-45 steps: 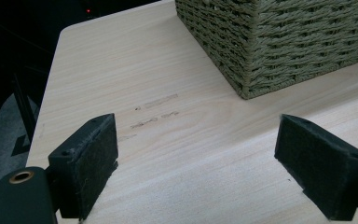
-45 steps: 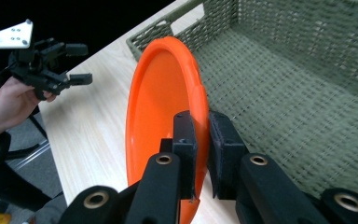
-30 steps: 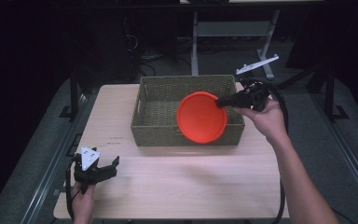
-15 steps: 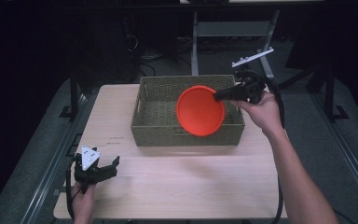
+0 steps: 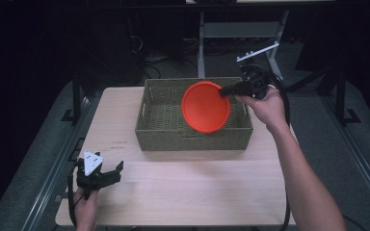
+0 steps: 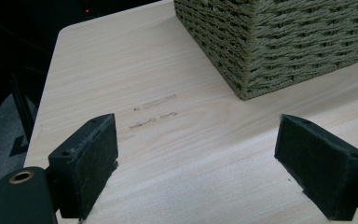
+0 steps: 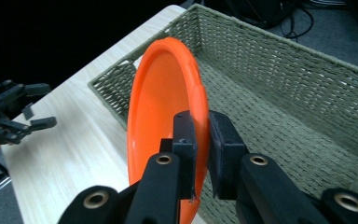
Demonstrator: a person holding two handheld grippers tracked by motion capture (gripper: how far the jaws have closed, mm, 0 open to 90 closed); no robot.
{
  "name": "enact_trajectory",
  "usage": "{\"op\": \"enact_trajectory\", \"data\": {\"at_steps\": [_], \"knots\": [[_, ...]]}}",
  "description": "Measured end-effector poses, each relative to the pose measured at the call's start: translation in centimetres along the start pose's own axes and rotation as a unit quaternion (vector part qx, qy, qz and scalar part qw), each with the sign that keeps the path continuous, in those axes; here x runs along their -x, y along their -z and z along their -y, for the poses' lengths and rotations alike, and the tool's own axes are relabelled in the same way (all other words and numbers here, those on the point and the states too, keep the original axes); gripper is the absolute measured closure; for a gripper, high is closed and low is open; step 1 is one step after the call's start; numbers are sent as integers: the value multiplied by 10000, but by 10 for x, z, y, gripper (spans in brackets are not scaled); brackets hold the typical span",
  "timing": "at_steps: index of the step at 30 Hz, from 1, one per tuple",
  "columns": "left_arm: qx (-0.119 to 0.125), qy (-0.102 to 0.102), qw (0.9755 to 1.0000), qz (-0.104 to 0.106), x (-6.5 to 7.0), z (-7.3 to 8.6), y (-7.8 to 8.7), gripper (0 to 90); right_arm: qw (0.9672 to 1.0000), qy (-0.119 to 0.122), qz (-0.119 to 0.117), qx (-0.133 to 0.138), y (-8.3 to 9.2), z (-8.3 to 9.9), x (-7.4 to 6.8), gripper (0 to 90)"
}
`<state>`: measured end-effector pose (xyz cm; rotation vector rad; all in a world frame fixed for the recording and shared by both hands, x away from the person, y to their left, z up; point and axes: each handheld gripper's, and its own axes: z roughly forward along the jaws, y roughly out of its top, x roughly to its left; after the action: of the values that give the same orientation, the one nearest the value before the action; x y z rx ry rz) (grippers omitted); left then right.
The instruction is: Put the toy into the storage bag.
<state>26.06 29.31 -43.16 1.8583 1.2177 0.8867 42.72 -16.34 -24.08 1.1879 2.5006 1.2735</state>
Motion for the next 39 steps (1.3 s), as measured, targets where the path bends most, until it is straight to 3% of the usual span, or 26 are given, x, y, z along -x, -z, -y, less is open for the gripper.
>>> {"op": "enact_trajectory", "data": {"at_steps": [24, 39], "knots": [[3, 18, 10000, 21, 1, 0, 1, 128, 9991, -298, 284, 85, -21, -8, 26, 822], [-6, -30, 10000, 35, 2, 0, 0, 128, 9975, -443, 544, -109, -35, -5, 42, 822]]}}
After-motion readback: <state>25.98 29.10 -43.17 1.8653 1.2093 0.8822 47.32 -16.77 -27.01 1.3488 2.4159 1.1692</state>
